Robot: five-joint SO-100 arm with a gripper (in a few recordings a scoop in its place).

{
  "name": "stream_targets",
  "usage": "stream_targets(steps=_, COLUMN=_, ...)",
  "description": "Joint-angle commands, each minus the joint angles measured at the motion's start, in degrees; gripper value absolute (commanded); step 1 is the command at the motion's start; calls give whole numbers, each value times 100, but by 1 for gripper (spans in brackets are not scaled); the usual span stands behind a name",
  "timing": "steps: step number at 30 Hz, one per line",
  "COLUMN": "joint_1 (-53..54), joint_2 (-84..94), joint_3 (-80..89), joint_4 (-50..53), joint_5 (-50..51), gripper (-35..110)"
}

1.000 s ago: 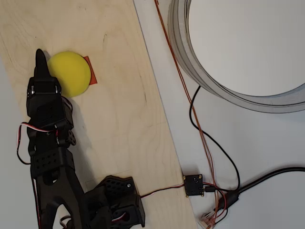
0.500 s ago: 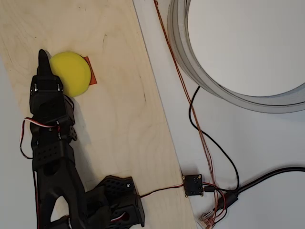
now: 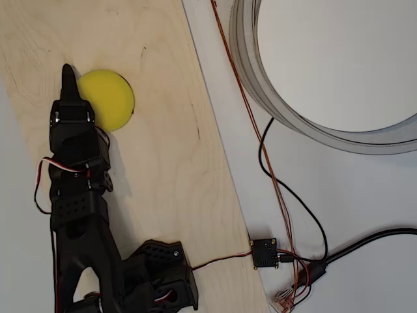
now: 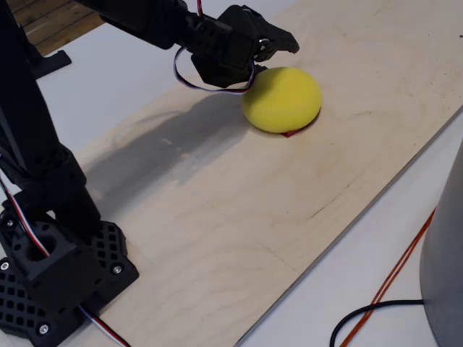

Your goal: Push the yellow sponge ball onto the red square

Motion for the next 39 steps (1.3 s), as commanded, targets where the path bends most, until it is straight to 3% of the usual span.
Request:
stream_targets(steps=1, joint_1=220, joint_2=308, joint_3=35, joint_4=-132, joint_5=-62, gripper=20)
stream_targets(steps=13, joint_1=387, joint_2=378, joint_3=35, joint_4=-132, joint_5=-281, gripper=20)
stream_targets(steps=32, joint_1=62, joint_2=686, joint_3=167, joint_4=-132, joint_5=158, gripper=21)
stream_targets(steps=39, joint_1=88, joint_2=1345, joint_3=9, joint_4=-158, joint_5=-264, gripper=20)
